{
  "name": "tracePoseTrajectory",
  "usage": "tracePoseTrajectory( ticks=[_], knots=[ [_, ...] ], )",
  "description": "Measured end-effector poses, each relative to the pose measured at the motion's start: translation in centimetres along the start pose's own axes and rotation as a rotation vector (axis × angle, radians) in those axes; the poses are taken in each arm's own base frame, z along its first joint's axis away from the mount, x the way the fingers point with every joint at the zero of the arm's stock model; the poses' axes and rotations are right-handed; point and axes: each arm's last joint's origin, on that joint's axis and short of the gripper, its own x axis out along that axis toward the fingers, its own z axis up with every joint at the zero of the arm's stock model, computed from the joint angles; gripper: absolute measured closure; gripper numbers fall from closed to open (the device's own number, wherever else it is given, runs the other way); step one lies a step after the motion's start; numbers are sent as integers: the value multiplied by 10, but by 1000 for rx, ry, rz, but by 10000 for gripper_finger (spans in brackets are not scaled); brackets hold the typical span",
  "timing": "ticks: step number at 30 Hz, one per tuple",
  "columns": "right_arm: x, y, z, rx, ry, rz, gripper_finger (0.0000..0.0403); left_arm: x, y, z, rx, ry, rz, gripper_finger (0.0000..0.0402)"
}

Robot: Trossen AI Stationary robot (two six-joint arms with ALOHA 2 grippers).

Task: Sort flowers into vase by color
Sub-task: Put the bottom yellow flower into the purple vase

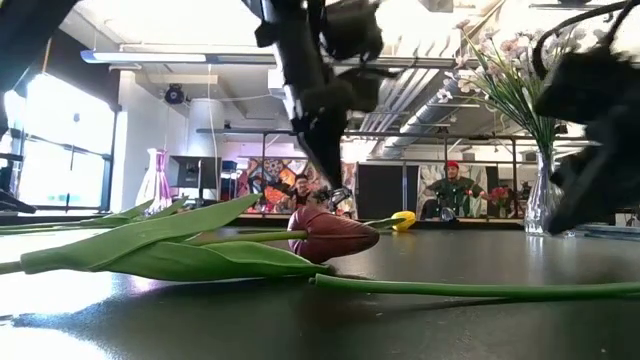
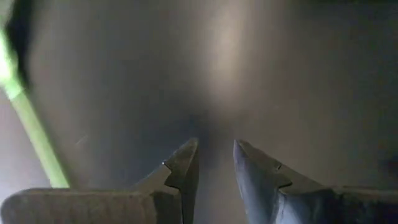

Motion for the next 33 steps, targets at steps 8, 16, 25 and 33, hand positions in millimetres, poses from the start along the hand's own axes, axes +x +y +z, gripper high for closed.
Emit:
tracePoseTrajectory(
  ticks=[8, 16, 25, 33],
  knots=[
    [-18, 40, -2, -192, 200, 74, 263, 1, -93, 13, 166, -229, -102, 289],
    [-21, 57, 0, -283, 225, 82, 263, -4, -137, 15, 184, -360, -173, 251],
    [10, 61, -22, -248, 279, 70, 264, 22, -158, 11, 197, -356, -251, 245],
    [6, 60, -21, -246, 273, 64, 338, 28, -159, 13, 186, -359, -303, 245]
  ],
)
